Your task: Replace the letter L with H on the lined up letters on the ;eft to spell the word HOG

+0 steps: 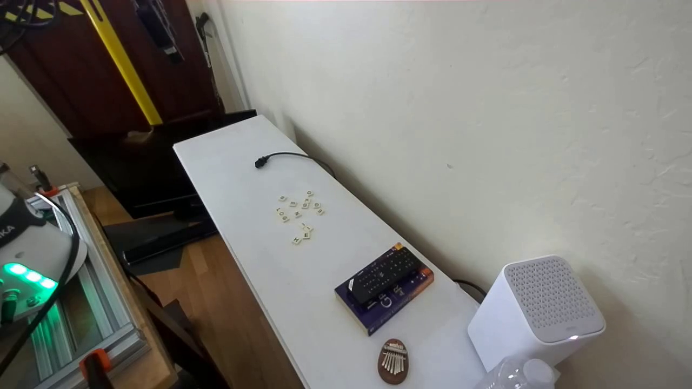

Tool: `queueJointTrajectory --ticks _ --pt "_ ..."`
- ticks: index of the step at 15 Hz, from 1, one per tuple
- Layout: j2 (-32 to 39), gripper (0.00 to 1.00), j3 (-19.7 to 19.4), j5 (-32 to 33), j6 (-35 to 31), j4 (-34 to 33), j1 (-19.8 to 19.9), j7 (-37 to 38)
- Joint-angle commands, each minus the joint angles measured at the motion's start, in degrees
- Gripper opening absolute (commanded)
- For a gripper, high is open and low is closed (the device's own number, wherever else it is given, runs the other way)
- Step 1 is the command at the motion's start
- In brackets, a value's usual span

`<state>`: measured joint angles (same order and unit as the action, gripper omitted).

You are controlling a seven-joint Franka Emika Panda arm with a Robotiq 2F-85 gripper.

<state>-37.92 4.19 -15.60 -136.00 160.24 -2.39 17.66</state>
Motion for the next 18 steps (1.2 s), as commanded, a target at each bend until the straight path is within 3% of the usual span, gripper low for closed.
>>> queueJointTrajectory --ticks 1,7,16,18 --pt "5.55 1.00 0.64 -0.36 -1.89 -0.14 1.52 2.38" --pt "13.32 1.00 -1.71 -3.56 -4.89 -0.20 1.45 3.09" --pt "23.75 1.00 -6.65 -7.94 -15.93 -0.42 0.87 -3.53" --pt "22.44 1.00 -5.82 -5.51 -14.05 -0.54 1.88 -1.71"
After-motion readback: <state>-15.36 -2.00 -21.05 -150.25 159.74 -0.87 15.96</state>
